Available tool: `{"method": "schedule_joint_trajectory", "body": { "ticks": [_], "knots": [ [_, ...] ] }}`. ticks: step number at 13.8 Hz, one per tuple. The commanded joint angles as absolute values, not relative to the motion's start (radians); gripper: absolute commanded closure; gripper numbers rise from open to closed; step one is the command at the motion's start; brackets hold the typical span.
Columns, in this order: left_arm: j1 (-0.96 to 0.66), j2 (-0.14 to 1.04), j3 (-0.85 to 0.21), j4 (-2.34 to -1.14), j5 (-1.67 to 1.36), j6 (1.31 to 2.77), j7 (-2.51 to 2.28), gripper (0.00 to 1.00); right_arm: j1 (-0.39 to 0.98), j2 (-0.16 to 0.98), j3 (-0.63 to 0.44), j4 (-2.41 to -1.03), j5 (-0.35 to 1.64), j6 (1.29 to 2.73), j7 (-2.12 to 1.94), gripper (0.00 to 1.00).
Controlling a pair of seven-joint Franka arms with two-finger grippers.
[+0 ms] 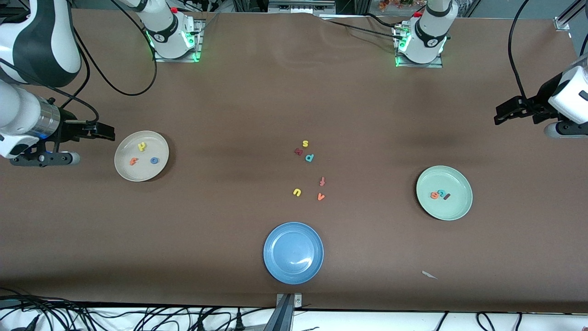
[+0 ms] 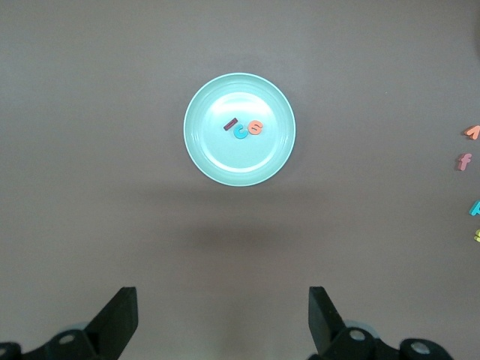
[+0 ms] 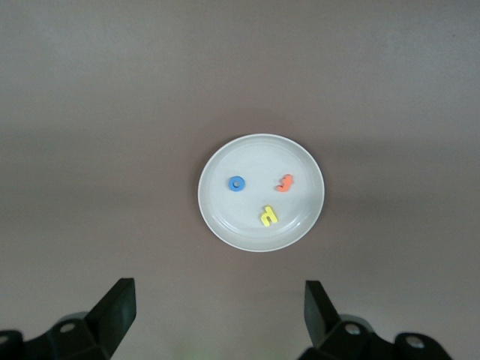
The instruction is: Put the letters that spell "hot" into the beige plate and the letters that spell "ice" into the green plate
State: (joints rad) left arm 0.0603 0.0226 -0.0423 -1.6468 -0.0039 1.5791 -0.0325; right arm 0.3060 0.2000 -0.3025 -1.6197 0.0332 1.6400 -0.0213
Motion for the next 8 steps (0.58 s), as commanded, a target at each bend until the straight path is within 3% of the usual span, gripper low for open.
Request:
{"method": "schedule_joint_trajectory", "body": {
  "ticks": [1, 2, 5, 8],
  "knots": [
    [0.063, 0.018, -0.044, -1.652, 0.002, 1.591, -0.012, 0.0, 0.298, 0.201, -0.29, -1.605, 0.051, 1.657, 0.055, 0.01],
    [0.063, 0.02, -0.044, -1.652, 0.002, 1.591, -0.012, 0.0, 0.264, 0.202, -0.264, -1.598, 0.049, 1.652, 0.061, 0.01],
    [0.063, 0.02, -0.044, -1.652, 0.002, 1.591, -0.012, 0.0, 0.034, 0.202, -0.021, -1.572, 0.037, 1.655, 0.09, 0.01],
    [0.061, 0.02, -0.044, -1.652, 0.002, 1.591, -0.012, 0.0, 0.021, 0.201, 0.002, -1.572, -0.002, 1.647, 0.09, 0.01]
  ]
}}
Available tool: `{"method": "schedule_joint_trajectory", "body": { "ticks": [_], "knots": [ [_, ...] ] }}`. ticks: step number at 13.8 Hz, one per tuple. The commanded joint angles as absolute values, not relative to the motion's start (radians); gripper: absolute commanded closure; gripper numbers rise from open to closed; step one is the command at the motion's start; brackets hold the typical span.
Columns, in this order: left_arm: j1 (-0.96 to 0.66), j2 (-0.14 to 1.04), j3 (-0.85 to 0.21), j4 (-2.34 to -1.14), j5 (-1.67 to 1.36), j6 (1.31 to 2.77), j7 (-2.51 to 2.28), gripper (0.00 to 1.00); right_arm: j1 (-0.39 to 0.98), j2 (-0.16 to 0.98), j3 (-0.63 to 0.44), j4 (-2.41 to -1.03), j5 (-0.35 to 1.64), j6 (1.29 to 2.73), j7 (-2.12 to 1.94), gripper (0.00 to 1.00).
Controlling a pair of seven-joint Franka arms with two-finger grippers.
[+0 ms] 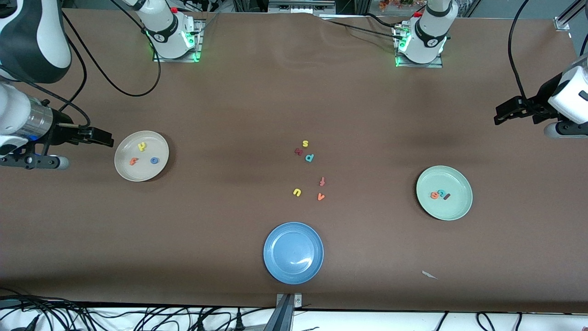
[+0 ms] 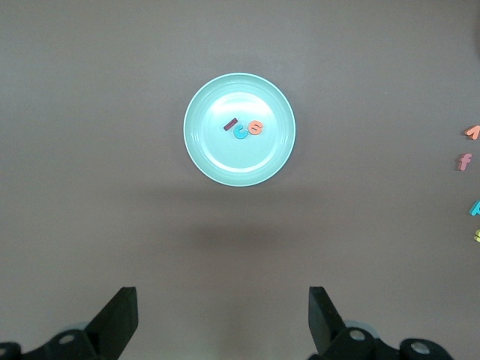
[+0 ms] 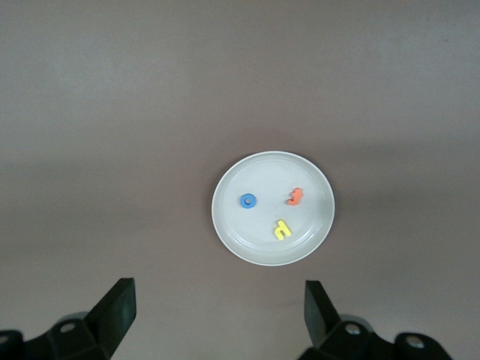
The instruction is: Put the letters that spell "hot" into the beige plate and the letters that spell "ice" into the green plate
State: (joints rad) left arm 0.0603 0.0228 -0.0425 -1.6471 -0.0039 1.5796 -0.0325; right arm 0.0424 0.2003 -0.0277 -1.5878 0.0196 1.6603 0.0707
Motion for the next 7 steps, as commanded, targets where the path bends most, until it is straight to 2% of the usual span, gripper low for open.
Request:
{"method": "schedule_joint_trajectory", "body": {
  "ticks": [1, 7],
  "knots": [
    [0.063, 0.02, -0.044, -1.652, 0.002, 1.594, -0.012, 0.0, 0.023, 0.201, 0.003, -1.572, -0.009, 1.647, 0.087, 0.01],
    [0.063, 0.021, -0.044, -1.652, 0.002, 1.594, -0.012, 0.0, 0.012, 0.21, -0.006, -1.577, -0.005, 1.672, 0.071, 0.01]
  ]
}}
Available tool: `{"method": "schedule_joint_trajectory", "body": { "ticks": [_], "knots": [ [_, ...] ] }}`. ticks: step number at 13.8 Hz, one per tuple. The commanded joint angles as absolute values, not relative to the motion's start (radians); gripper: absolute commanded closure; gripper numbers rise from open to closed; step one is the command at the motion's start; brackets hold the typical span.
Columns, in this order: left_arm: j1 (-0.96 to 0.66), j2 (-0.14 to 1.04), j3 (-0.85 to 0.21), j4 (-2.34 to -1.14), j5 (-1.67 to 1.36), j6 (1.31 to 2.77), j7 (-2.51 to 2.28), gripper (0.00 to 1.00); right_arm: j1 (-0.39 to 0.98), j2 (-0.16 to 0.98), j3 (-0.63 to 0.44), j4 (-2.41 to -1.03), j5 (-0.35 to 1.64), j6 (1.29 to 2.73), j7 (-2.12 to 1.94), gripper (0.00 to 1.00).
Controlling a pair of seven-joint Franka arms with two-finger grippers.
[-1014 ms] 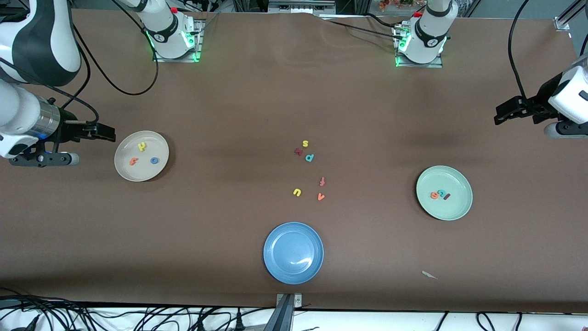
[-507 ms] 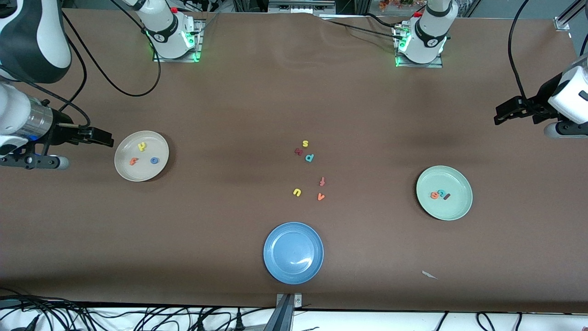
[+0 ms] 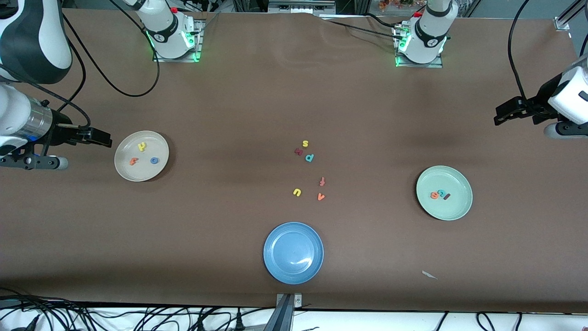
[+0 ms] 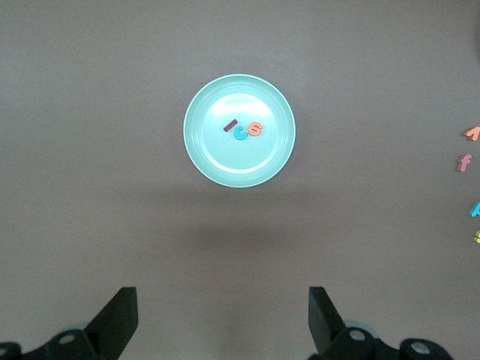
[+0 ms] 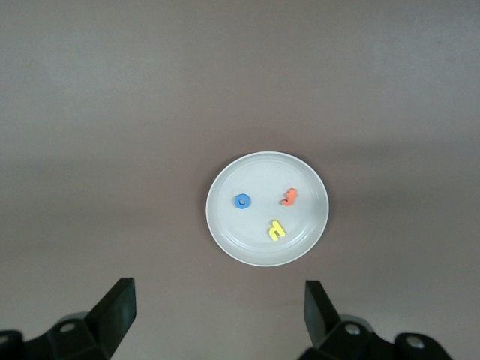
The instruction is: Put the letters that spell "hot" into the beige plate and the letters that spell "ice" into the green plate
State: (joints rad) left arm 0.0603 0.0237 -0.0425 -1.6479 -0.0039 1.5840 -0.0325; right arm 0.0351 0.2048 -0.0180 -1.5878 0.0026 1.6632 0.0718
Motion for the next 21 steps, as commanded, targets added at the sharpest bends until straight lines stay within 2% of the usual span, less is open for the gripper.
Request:
{"method": "schedule_joint_trajectory", "body": {
  "ticks": [1, 21],
  "knots": [
    [0.063, 0.021, -0.044, -1.652, 0.002, 1.594, -0.012, 0.0, 0.012, 0.21, -0.006, -1.575, -0.005, 1.681, 0.071, 0.01],
    [0.061, 0.02, -0.046, -1.652, 0.002, 1.594, -0.014, 0.0, 0.012, 0.215, -0.006, -1.575, -0.006, 1.684, 0.038, 0.01]
  ]
}}
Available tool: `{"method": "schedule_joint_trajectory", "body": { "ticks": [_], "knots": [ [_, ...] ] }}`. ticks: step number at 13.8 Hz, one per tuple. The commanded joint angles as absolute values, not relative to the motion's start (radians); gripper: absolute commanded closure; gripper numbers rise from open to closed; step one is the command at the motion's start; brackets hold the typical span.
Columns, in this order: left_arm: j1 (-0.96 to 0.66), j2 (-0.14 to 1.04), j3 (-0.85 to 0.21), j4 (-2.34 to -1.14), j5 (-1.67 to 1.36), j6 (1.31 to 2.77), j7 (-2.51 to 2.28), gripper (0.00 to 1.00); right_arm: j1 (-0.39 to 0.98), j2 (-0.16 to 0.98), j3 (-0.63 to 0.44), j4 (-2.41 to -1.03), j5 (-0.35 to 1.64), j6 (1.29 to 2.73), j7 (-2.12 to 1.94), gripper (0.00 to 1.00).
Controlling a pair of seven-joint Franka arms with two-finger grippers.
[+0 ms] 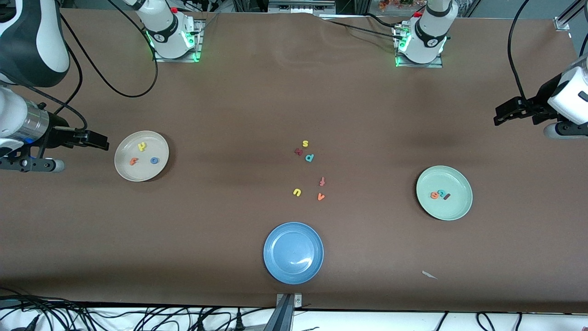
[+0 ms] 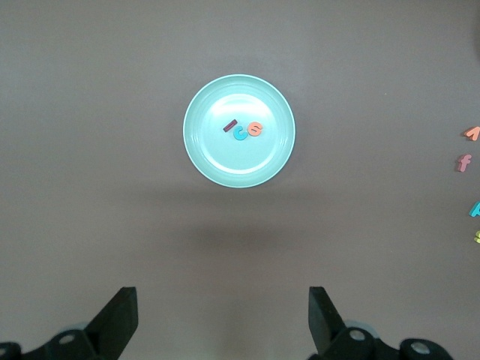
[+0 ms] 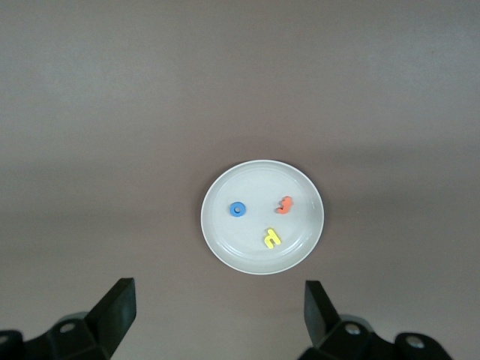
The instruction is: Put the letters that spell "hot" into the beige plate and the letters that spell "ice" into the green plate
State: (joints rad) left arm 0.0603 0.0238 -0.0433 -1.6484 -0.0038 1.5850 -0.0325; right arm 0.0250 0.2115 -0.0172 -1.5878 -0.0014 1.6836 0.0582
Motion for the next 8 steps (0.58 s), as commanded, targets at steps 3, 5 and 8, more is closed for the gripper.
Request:
{"method": "schedule_joint_trajectory", "body": {
  "ticks": [3, 5, 8],
  "knots": [
    [0.061, 0.02, -0.046, -1.652, 0.002, 1.594, -0.012, 0.0, 0.014, 0.215, -0.006, -1.574, -0.014, 1.697, 0.029, 0.01],
    [0.061, 0.02, -0.046, -1.654, 0.002, 1.594, -0.014, 0.0, 0.018, 0.215, -0.003, -1.572, -0.015, 1.703, 0.026, 0.01],
    [0.061, 0.021, -0.046, -1.652, 0.002, 1.594, -0.014, 0.0, 0.017, 0.207, -0.005, -1.572, -0.002, 1.695, 0.025, 0.0]
  ]
}}
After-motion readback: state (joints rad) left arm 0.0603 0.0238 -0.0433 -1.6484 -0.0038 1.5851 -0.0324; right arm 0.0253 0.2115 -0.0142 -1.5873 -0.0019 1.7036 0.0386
